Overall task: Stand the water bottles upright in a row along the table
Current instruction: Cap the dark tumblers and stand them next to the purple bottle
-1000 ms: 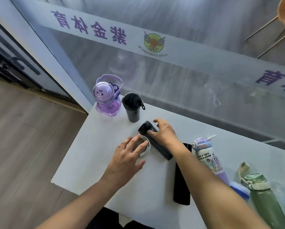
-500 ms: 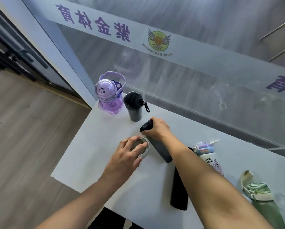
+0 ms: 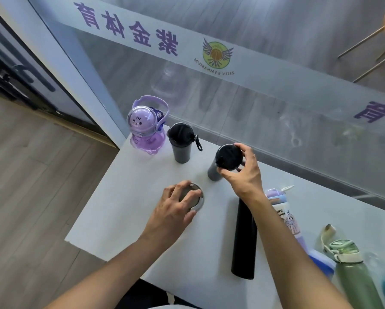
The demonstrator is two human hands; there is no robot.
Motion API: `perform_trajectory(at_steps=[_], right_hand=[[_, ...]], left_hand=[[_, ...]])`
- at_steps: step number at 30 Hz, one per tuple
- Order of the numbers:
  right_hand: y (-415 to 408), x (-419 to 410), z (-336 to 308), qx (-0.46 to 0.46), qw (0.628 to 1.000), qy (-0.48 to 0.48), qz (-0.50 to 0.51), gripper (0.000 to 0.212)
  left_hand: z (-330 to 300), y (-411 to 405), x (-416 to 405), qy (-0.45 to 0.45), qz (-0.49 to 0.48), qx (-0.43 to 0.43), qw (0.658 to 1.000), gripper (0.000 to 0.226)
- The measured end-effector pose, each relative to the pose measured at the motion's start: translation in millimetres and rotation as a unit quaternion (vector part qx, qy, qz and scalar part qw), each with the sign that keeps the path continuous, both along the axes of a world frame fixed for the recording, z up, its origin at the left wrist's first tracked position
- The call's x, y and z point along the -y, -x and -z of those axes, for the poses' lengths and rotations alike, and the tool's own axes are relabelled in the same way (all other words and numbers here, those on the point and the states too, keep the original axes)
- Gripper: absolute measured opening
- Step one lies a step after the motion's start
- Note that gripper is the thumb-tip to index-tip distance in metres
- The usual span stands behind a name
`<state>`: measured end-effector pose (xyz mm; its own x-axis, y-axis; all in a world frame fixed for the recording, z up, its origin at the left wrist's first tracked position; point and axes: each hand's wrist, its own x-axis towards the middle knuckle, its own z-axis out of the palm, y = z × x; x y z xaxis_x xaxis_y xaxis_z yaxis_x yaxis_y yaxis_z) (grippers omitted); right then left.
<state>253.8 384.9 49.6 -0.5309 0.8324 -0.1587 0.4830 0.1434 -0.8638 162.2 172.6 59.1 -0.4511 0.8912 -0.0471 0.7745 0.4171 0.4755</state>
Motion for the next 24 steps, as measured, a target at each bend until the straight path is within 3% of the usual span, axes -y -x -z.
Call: perform_trajectory(at_steps=[24], right_hand=[[28.8,6.8,4.9,0.012,0.999,-0.05,-0.015,0.078]], left_hand=[[1.4,1.7,1.3,0.011,-0.004,-0.003,1.0,0.054]])
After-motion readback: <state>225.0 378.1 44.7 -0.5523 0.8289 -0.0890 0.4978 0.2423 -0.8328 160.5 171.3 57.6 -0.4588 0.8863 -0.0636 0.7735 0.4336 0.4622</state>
